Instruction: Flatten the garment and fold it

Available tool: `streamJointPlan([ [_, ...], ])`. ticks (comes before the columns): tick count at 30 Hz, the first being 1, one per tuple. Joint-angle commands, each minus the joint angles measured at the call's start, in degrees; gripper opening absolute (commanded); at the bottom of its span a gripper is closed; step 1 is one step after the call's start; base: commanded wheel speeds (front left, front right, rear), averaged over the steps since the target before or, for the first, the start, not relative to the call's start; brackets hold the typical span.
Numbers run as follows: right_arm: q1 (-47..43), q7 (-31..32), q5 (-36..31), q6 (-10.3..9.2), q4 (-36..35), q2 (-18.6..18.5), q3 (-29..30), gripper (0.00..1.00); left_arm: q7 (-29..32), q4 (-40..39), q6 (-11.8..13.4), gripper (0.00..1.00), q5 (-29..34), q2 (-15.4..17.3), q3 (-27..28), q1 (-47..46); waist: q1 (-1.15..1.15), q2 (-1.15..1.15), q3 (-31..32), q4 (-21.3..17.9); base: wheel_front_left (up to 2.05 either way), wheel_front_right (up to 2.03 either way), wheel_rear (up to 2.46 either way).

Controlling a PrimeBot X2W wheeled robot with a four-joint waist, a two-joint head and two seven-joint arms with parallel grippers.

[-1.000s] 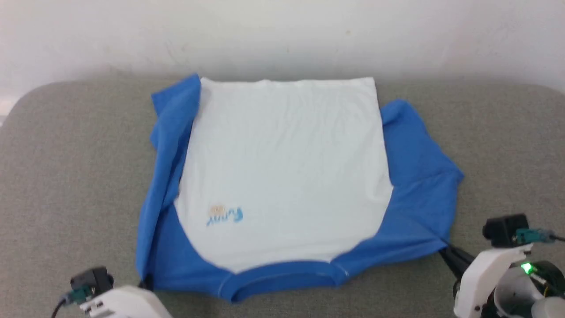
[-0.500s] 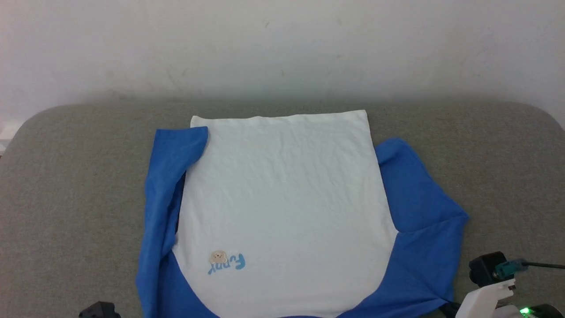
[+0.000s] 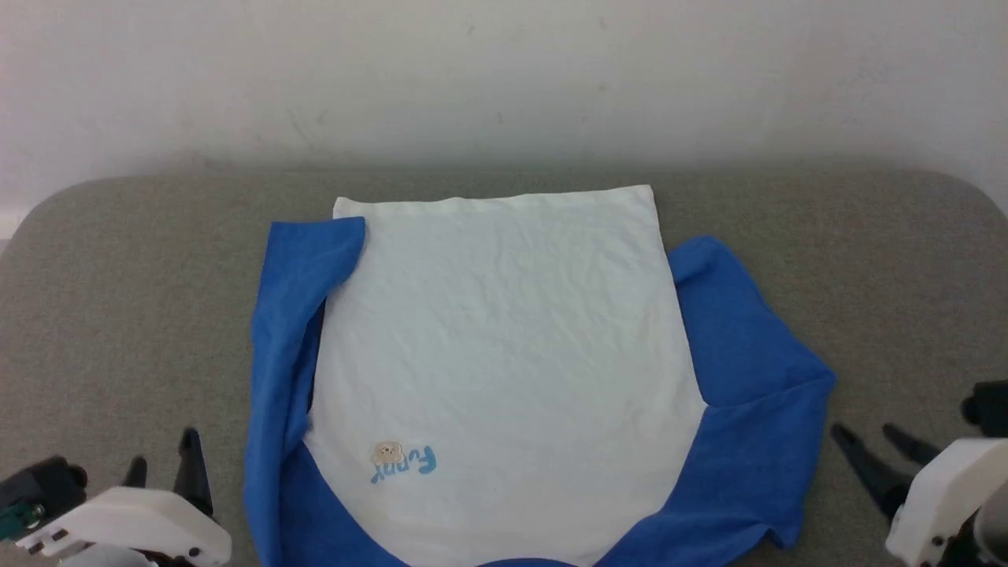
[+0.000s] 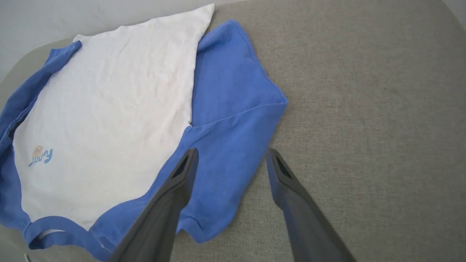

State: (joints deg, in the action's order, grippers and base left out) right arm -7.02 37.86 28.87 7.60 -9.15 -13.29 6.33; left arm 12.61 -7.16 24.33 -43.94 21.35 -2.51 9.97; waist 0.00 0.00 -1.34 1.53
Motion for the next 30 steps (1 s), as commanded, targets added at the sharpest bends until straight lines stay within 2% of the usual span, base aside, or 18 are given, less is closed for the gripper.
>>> streamJointPlan([
  [1,2.4,-0.2,-0.8,-0.11,-1.1,1.0,2.6,1.00,-3.8,-1.4,-0.8,1.00,1.4,-0.2,1.0,-2.0,0.00,0.00,-0.9,0.0,0.00,0.00,0.00],
  [4,8.3,-3.0,-4.2,-0.11,-0.7,3.5,7.4,1.00,-12.2,-1.8,-4.0,1.00,4.3,-0.2,1.4,-4.5,0.00,0.00,-2.6,-0.1,0.00,0.00,0.00],
  [7,15.5,-5.6,-7.2,-0.11,2.5,5.8,9.4,1.00,-21.7,-0.4,-8.2,1.00,7.7,-0.6,0.4,-7.4,0.00,0.00,-4.9,0.3,0.00,0.00,0.00],
  [10,23.0,-6.8,-10.4,-0.11,7.5,6.0,9.4,1.00,-26.5,1.9,-10.8,1.00,11.1,-1.4,-0.6,-10.4,0.00,0.00,-7.8,0.8,0.00,0.00,0.00],
  [14,32.9,-5.0,-13.6,-0.11,15.5,3.9,5.9,1.00,-27.5,3.0,-12.6,1.00,15.0,-3.9,-0.4,-13.9,0.00,0.00,-12.1,1.8,0.00,0.00,0.00],
  [20,46.4,0.7,-17.5,-0.11,27.0,-1.0,-2.9,1.00,-27.6,2.9,-15.3,1.00,19.1,-8.0,2.0,-17.0,0.00,0.00,-17.7,3.4,0.00,0.00,0.00],
  [26,54.8,7.6,-19.3,-0.11,35.4,-5.4,-14.1,1.00,-27.6,3.7,-18.0,1.00,21.5,-11.2,3.6,-19.4,0.00,0.00,-21.5,5.1,0.00,0.00,0.00],
  [30,58.3,10.0,-18.1,-0.11,38.9,-6.9,-19.4,1.00,-27.6,4.4,-19.7,1.00,22.5,-13.0,4.5,-20.7,0.00,0.00,-23.1,6.1,0.00,0.00,0.00],
])
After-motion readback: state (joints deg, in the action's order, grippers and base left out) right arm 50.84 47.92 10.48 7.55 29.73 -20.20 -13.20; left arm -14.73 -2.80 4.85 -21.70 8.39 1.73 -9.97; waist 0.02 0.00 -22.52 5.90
